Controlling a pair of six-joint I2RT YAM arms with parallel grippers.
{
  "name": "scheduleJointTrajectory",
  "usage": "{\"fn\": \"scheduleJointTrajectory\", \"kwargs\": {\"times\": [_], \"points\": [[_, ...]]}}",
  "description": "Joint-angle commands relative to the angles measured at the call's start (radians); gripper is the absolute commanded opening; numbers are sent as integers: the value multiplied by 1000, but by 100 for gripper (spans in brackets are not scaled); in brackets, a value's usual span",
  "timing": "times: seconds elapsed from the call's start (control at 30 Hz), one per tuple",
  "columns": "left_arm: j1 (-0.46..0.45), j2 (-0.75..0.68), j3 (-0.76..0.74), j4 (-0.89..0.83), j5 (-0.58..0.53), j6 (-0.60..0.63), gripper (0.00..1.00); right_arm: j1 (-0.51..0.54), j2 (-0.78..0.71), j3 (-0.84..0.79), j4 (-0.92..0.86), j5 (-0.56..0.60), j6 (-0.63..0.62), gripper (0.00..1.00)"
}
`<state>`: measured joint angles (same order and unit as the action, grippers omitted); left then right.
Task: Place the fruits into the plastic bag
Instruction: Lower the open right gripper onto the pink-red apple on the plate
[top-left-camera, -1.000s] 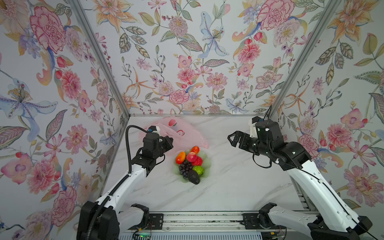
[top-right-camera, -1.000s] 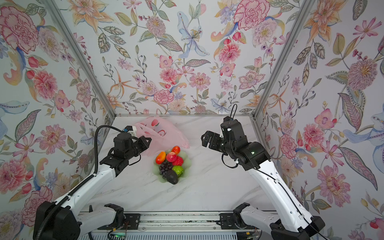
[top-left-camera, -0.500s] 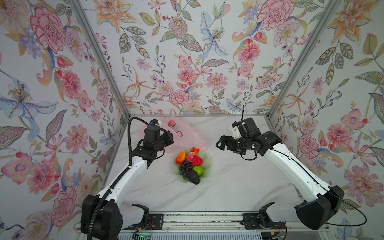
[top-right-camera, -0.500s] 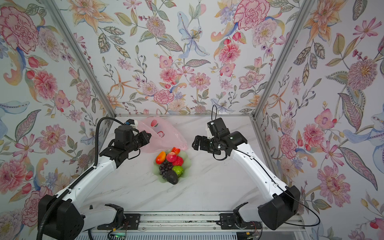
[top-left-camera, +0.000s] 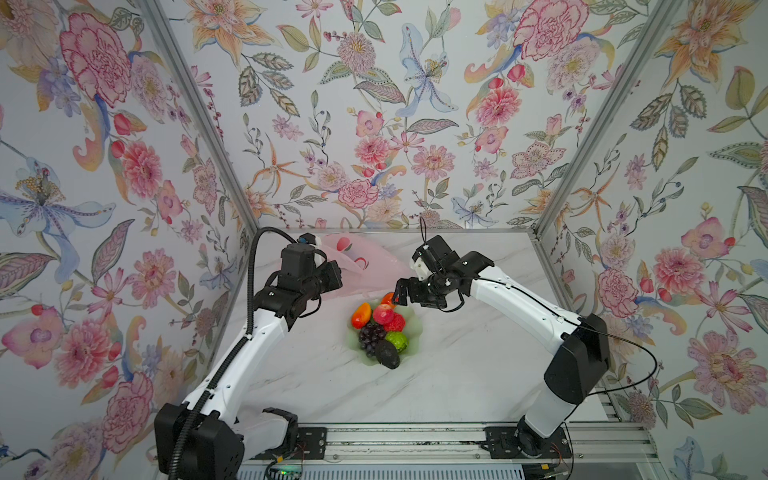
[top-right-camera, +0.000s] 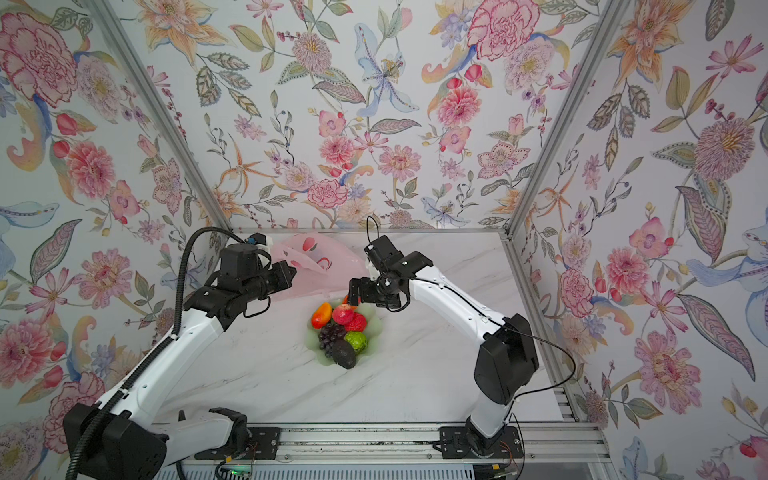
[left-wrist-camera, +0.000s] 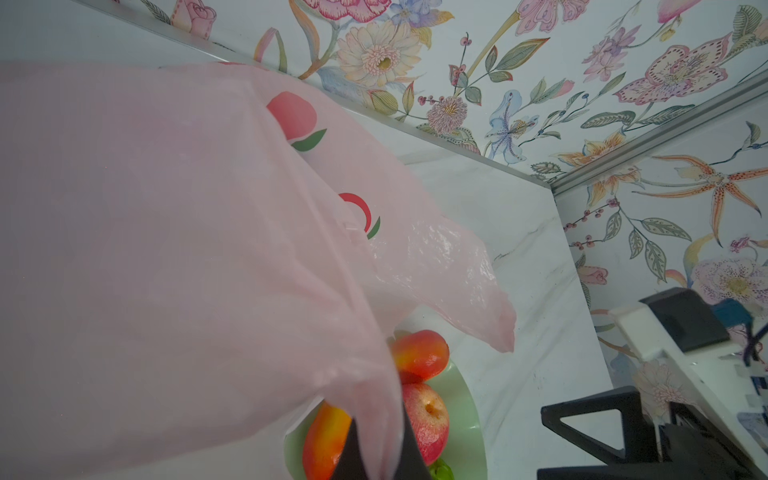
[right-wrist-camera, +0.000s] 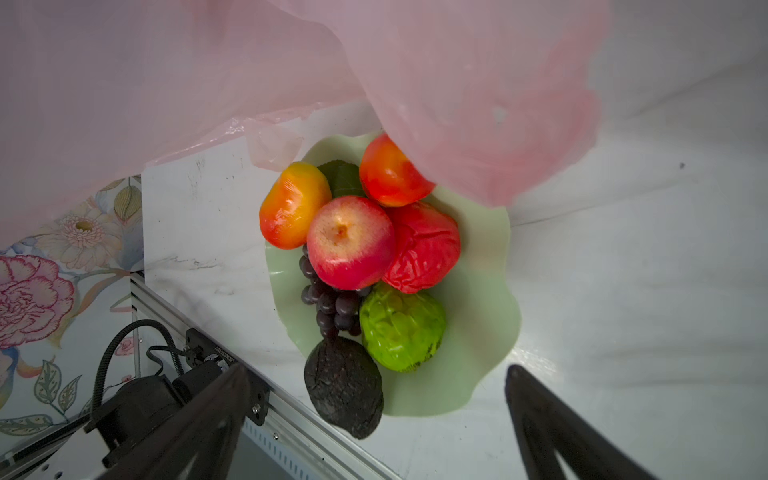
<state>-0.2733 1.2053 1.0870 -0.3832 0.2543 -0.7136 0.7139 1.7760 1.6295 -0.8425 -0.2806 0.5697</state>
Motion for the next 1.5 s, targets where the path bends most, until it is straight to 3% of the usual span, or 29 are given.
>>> {"fn": "scheduleJointTrajectory", "kwargs": {"times": [0.0, 0.1, 0.3, 0.5, 1.47], "points": [[21, -20, -13, -25, 11, 38, 0, 25, 92, 117, -17, -21, -12, 93], [29, -10, -3, -22, 25, 57, 0, 52, 188, 223, -71, -25, -13, 91], [30, 15, 33, -17, 23, 74, 0, 97, 292, 365, -201, 79, -11, 93], [29, 30, 39, -7, 28, 68, 0, 108, 332, 393, -275, 147, -4, 93], [27, 27, 38, -7, 33, 66, 0, 116, 440, 434, -273, 107, 0, 75]]}}
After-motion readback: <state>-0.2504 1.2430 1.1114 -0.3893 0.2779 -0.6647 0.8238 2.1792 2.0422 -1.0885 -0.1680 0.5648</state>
